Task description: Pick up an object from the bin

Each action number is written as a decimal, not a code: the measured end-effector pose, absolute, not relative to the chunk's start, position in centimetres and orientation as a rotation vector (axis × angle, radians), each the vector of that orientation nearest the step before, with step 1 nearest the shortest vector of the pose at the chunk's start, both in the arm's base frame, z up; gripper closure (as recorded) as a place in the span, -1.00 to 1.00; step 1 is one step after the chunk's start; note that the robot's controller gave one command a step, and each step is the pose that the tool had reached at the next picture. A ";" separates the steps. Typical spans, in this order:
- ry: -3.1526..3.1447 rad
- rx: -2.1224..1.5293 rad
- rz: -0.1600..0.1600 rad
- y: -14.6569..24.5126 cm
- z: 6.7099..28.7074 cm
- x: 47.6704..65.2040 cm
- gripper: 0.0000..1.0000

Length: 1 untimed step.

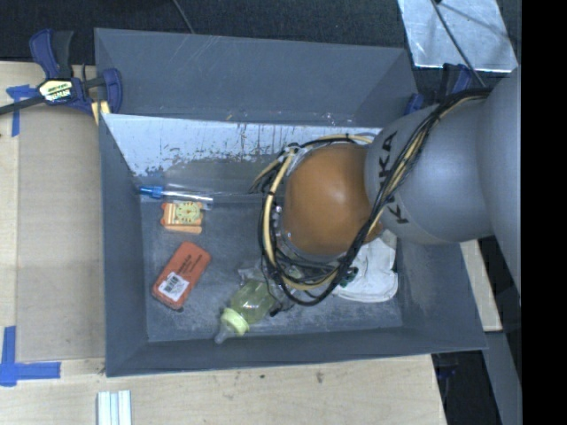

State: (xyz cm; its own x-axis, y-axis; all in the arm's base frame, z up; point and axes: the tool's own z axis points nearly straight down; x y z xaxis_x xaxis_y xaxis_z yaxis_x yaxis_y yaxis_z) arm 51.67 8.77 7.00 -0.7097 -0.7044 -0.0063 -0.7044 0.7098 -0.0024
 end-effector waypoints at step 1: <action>2.903 -1.195 0.002 8.8 7.5 51.5 1.00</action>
Offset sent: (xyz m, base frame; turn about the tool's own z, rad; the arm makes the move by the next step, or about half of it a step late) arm -0.0001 -0.0001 0.0561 0.0000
